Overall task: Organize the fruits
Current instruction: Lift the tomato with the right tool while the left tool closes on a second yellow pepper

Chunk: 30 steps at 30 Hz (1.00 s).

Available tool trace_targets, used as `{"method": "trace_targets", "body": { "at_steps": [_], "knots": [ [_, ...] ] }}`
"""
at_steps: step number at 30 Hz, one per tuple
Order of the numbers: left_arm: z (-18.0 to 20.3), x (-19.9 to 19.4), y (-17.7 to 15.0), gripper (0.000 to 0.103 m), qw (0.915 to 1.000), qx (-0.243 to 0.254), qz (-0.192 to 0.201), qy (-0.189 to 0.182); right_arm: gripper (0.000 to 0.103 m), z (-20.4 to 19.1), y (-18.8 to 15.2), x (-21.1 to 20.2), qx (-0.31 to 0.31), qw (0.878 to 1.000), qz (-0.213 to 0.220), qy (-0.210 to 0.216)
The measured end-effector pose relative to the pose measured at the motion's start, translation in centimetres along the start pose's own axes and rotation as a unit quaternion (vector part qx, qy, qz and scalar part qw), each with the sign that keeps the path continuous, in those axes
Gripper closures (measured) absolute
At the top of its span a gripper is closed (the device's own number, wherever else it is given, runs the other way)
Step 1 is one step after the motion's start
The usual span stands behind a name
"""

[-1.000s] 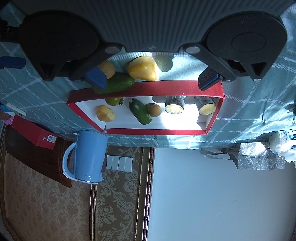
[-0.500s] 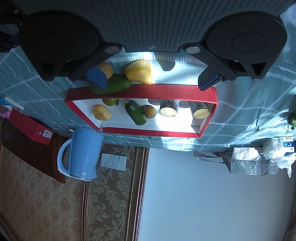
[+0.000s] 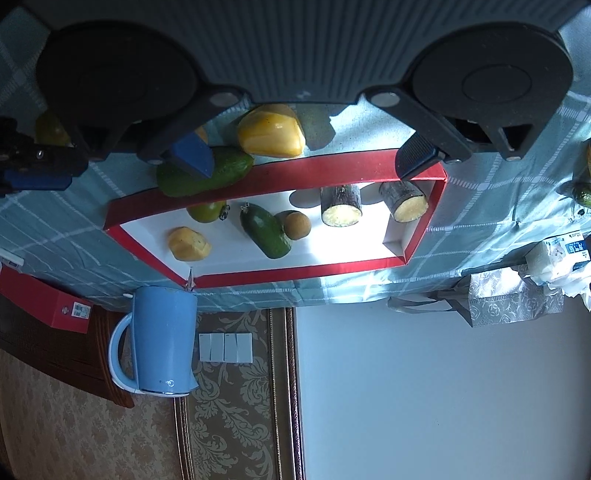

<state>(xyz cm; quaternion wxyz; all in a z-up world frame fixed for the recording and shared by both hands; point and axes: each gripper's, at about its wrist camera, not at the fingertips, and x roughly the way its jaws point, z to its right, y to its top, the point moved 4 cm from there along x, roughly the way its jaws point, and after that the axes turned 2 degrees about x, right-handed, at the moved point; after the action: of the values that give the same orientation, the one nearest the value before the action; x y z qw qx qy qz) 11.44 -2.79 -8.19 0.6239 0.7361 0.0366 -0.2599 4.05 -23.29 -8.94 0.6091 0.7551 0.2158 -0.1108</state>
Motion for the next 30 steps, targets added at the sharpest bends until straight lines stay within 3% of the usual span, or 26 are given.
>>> {"method": "trace_targets", "body": {
  "at_steps": [5,13,20,24,30],
  "knots": [
    [-0.9,1.4,-0.3,0.001,0.9990,-0.025,-0.037,-0.008,0.070,1.1,0.7,1.4,0.051,0.999,0.006,-0.003],
    [-0.6,3.2,-0.9,0.020,0.9951,-0.022,-0.091,-0.031,0.070,2.0,1.5,2.8,0.081,0.997,0.007,-0.011],
    [-0.5,3.5,-0.7,0.025,0.9950,-0.019,-0.090,-0.038,0.069,2.4,0.3,-1.3,0.051,0.999,0.001,-0.016],
    [0.0,3.3,-0.6,0.043,0.9953,-0.007,-0.083,-0.049,0.069,1.4,-1.3,-2.3,0.032,0.999,-0.019,-0.012],
    [0.0,2.9,-0.8,0.053,0.9952,-0.010,-0.080,-0.055,0.069,0.1,-2.8,-2.8,0.010,0.999,-0.038,-0.006]
  ]
}}
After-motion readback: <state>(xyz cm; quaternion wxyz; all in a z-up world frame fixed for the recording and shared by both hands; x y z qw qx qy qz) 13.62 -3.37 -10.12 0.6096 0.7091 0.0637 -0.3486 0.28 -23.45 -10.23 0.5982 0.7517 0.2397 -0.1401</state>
